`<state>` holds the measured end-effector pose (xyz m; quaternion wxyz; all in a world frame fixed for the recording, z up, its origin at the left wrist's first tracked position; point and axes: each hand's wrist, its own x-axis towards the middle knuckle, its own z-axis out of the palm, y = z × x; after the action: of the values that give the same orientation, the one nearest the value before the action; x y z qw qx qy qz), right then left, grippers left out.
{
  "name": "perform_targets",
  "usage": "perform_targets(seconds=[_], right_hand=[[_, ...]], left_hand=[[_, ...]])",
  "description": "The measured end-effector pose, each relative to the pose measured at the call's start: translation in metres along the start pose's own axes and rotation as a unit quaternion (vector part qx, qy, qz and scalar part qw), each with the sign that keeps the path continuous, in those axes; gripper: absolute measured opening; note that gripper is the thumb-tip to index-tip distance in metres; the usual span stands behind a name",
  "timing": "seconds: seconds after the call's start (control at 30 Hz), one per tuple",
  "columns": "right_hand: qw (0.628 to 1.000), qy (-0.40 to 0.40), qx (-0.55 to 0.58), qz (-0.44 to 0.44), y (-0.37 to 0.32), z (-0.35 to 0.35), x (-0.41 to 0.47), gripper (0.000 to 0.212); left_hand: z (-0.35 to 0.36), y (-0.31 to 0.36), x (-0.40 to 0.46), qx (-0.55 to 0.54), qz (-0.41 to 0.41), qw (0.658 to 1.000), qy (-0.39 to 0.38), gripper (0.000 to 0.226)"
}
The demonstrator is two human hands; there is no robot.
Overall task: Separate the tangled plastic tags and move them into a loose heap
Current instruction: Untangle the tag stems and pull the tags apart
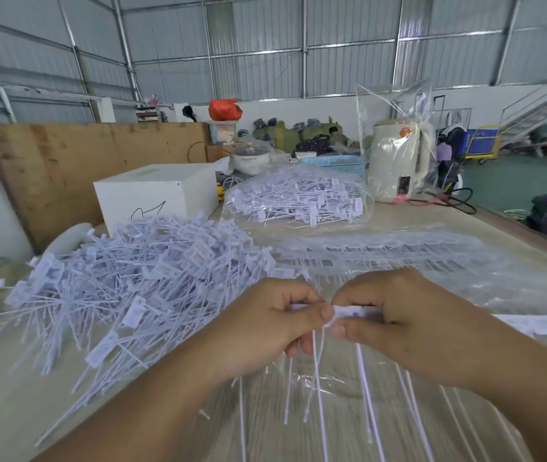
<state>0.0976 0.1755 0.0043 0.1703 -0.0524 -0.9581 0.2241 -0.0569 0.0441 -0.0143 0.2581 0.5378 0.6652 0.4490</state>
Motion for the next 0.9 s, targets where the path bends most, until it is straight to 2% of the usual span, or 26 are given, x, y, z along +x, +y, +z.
perform_targets(seconds=[0.03,0.13,0.2,0.37,0.43,0.53,0.67,0.77,0.9], right_hand=[[1.0,0.0,-0.002,-0.006,-0.001,0.0,0.0,0.022],[1.0,-0.001,-0.014,0.011,0.002,-0.004,-0.001,0.017],[0.999,-0.013,0.013,0.029,0.004,-0.007,-0.002,0.029],[0.995,-0.03,0.084,0.033,0.002,-0.006,-0.003,0.024],[0.994,-0.027,0.103,0.029,0.001,-0.007,-0.003,0.02],[0.992,0.031,0.12,0.02,0.0,-0.007,-0.002,0.016],[0.978,0.164,0.131,0.0,-0.003,-0.004,0.0,0.02],[0.958,0.264,0.106,-0.025,-0.01,0.003,0.003,0.019],[0.94,0.327,0.088,-0.037,-0.015,0.014,0.009,0.02]], left_hand=[[0.0,0.0,0.0,0.013,0.0,1.0,-0.003,0.017],[-0.004,0.002,-0.001,-0.004,0.015,1.0,0.01,0.019],[-0.006,0.004,-0.001,-0.043,0.013,0.999,0.015,0.018],[-0.008,0.005,-0.004,-0.093,-0.036,0.991,-0.087,0.012],[-0.007,0.005,-0.005,-0.103,-0.044,0.988,-0.103,0.009],[-0.002,0.006,-0.003,-0.128,-0.023,0.99,-0.052,0.015],[0.011,0.012,0.001,-0.202,0.025,0.978,0.049,0.031],[0.024,0.021,0.001,-0.307,0.026,0.944,0.114,0.03],[0.04,0.029,0.001,-0.432,-0.015,0.886,0.166,0.019]])
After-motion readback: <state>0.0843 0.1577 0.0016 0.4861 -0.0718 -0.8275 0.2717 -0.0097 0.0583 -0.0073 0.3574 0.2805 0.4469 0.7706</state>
